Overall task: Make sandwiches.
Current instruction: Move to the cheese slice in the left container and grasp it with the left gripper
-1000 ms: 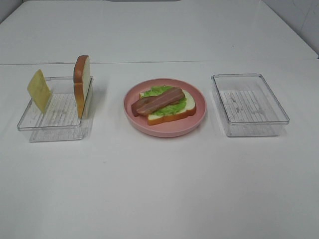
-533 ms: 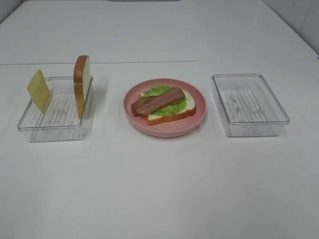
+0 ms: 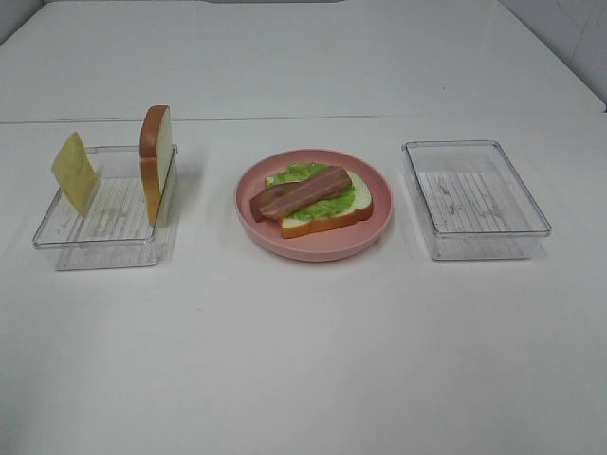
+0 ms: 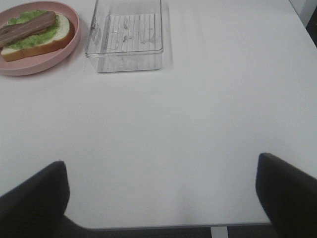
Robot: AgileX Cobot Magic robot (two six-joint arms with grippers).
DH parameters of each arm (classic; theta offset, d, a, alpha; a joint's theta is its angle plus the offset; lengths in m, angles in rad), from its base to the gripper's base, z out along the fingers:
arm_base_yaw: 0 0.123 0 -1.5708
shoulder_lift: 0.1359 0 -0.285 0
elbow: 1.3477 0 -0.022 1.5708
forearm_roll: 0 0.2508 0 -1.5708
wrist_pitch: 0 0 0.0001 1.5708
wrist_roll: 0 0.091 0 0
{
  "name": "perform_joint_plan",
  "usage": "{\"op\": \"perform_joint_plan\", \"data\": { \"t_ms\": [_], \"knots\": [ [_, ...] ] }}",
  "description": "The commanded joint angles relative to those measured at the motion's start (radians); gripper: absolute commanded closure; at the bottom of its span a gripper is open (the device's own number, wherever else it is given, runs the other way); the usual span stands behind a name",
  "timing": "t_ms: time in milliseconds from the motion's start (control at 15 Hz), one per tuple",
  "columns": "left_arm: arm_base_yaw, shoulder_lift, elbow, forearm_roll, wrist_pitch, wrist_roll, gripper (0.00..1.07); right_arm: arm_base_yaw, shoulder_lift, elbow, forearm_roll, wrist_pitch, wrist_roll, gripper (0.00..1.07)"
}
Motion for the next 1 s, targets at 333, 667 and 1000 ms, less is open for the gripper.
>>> {"op": "perform_joint_plan", "data": {
  "t_ms": [333, 667, 1000],
  "knots": [
    [-0.006, 0.455, -0.244, -0.131, -0.037, 0.091, 0.07, -0.005, -0.033, 0.001, 0.001, -0.01, -0.011, 0.09],
    [-0.006, 0.78, -0.407, -0.128, -0.02, 0.064, 0.07, -0.005, -0.033, 0.001, 0.001, -0.01, -0.011, 0.09],
    [-0.006, 1.021, -0.532, -0.144, -0.04, 0.097, 0.07, -0.005, -0.033, 0.001, 0.001, -0.01, -0.011, 0.09]
  ]
}}
